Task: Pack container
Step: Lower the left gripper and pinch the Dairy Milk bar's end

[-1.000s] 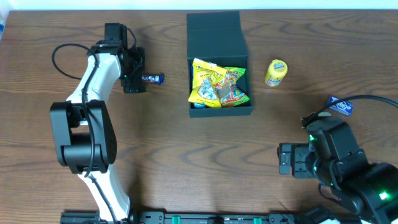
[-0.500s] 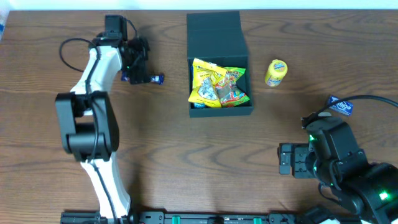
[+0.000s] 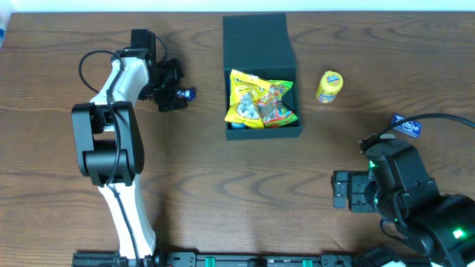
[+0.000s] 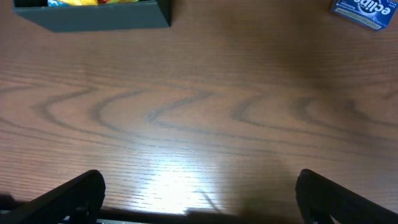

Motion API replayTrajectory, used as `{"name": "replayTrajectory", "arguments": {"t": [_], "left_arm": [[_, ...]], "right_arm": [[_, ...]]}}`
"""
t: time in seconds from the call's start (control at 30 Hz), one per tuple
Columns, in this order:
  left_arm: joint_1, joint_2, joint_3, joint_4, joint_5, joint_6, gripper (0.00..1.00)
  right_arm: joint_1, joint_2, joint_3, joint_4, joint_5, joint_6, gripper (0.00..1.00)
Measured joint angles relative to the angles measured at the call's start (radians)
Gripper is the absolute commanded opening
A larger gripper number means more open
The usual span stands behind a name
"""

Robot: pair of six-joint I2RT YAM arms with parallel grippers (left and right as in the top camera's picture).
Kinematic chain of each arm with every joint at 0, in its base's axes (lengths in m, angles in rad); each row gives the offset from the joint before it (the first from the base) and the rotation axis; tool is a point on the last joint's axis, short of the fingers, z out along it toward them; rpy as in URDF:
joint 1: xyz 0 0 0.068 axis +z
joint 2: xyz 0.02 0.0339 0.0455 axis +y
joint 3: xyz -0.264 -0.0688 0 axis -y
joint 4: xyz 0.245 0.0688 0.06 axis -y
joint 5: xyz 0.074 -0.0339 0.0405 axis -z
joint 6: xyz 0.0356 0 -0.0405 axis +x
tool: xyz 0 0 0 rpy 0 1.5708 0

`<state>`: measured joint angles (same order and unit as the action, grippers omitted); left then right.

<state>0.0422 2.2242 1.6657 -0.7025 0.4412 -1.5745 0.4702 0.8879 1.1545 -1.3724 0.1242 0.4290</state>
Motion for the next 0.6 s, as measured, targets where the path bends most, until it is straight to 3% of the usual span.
{"name": "replayTrajectory", "arguments": {"t": [0.07, 0.2, 0.3, 0.37, 0.47, 0.53, 0.6], "left_arm": [[0.005, 0.000, 0.000, -0.011, -0.003, 0.000, 0.99], [0.021, 0.000, 0.000, -0.050, -0.006, 0.002, 0.78], [0.033, 0.000, 0.000, -0.053, -0.007, 0.002, 0.72], [0.035, 0.000, 0.000, -0.053, -0.008, 0.000, 0.58], [0.035, 0.000, 0.000, -0.053, -0.007, 0.002, 0.55], [0.035, 0.000, 0.000, -0.053, -0.007, 0.000, 0.43], [0.035, 0.000, 0.000, -0.053, -0.007, 0.004, 0.41]], "right_arm": [[0.000, 0.000, 0.000, 0.000, 0.000, 0.000, 0.99], [0.000, 0.000, 0.000, 0.000, 0.000, 0.000, 0.99], [0.000, 0.000, 0.000, 0.000, 0.000, 0.000, 0.99], [0.000, 0.000, 0.000, 0.000, 0.000, 0.000, 0.99], [0.000, 0.000, 0.000, 0.000, 0.000, 0.000, 0.99], [0.000, 0.000, 0.000, 0.000, 0.000, 0.000, 0.99], [0.000, 0.000, 0.000, 0.000, 0.000, 0.000, 0.99]]}}
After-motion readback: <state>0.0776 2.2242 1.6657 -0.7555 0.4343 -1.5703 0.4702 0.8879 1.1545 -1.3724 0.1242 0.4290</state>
